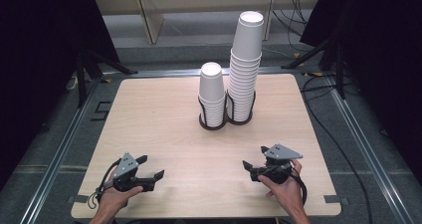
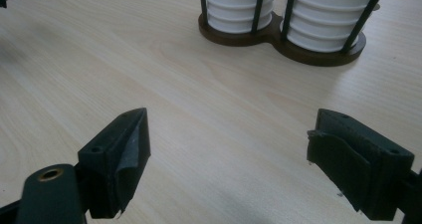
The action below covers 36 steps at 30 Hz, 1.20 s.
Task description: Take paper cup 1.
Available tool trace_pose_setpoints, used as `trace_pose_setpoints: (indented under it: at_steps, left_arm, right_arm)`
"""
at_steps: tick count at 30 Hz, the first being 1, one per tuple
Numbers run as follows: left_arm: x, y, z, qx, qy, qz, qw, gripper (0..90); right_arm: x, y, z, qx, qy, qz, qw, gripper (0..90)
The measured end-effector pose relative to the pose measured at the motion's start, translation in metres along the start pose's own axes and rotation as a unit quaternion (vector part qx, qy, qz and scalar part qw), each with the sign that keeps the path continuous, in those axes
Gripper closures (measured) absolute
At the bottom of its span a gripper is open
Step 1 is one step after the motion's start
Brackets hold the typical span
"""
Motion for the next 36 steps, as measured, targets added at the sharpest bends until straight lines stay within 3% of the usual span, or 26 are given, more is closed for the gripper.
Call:
trace_pose_setpoints:
  at_steps: [5, 7, 9, 11, 15, 19, 20, 21, 23, 24, 28, 34, 36]
  left_arm:
    - [0.0, 0.0, 0.0, -0.001, 0.0, 0.0, 1.0, 14.8]
    - [0.0, 0.0, 0.0, -0.002, -0.001, 0.0, 1.0, 14.8]
    - [0.0, 0.0, 0.0, -0.002, 0.001, -0.002, 1.0, 14.8]
    - [0.0, 0.0, 0.0, 0.0, 0.001, -0.002, 1.0, 14.7]
    - [0.0, 0.0, 0.0, -0.003, 0.001, -0.001, 1.0, 14.7]
    - [0.0, 0.001, 0.001, -0.003, 0.001, -0.001, 1.0, 14.8]
    - [0.0, 0.001, 0.0, -0.001, 0.002, -0.002, 1.0, 14.8]
    - [0.0, 0.001, 0.0, 0.002, 0.002, -0.004, 1.0, 14.7]
    - [0.001, 0.001, 0.001, 0.001, 0.004, -0.004, 1.0, 14.7]
    - [0.002, 0.001, 0.002, 0.001, 0.01, 0.001, 0.9999, 14.8]
    - [0.001, 0.001, 0.002, 0.0, 0.005, -0.002, 1.0, 14.7]
    - [0.0, 0.001, 0.002, 0.001, 0.005, -0.002, 1.0, 14.8]
    - [0.0, 0.001, 0.002, 0.004, 0.007, -0.002, 1.0, 14.8]
  right_arm:
    - [0.001, 0.0, -0.002, 0.007, -0.002, 0.001, 1.0, 17.2]
    - [0.0, 0.0, 0.0, -0.001, 0.002, 0.001, 1.0, 17.3]
    - [0.0, 0.0, -0.003, 0.015, -0.006, 0.0, 0.9999, 17.3]
    - [-0.001, 0.0, -0.003, 0.015, -0.004, -0.001, 0.9999, 17.4]
    - [-0.001, 0.0, -0.002, 0.003, -0.001, 0.008, 1.0, 17.6]
    - [-0.003, 0.003, -0.004, 0.01, -0.003, -0.004, 0.9999, 17.6]
    - [-0.002, 0.004, -0.004, 0.0, -0.005, 0.001, 1.0, 17.6]
    - [-0.004, 0.006, -0.003, -0.007, 0.005, -0.008, 0.9999, 17.6]
    - [-0.007, 0.01, -0.007, 0.005, -0.007, -0.014, 0.9999, 17.6]
    - [-0.007, 0.011, -0.005, -0.005, 0.001, -0.007, 1.0, 17.5]
    - [-0.008, 0.019, -0.007, 0.005, -0.002, -0.01, 0.9999, 17.6]
    - [-0.013, 0.04, -0.011, 0.006, 0.0, -0.028, 0.9996, 17.6]
    - [-0.017, 0.05, -0.015, 0.019, -0.003, -0.031, 0.9993, 17.6]
Point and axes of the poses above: each handheld gripper's, and its own axes: x roughly backward along the jaws, y roughly out of its top, z roughly to its left, the point moved 8 cm from there along -x, roughly forward along the jaws, and after that the axes turned 13 degrees about x, right-handed, at the moved point
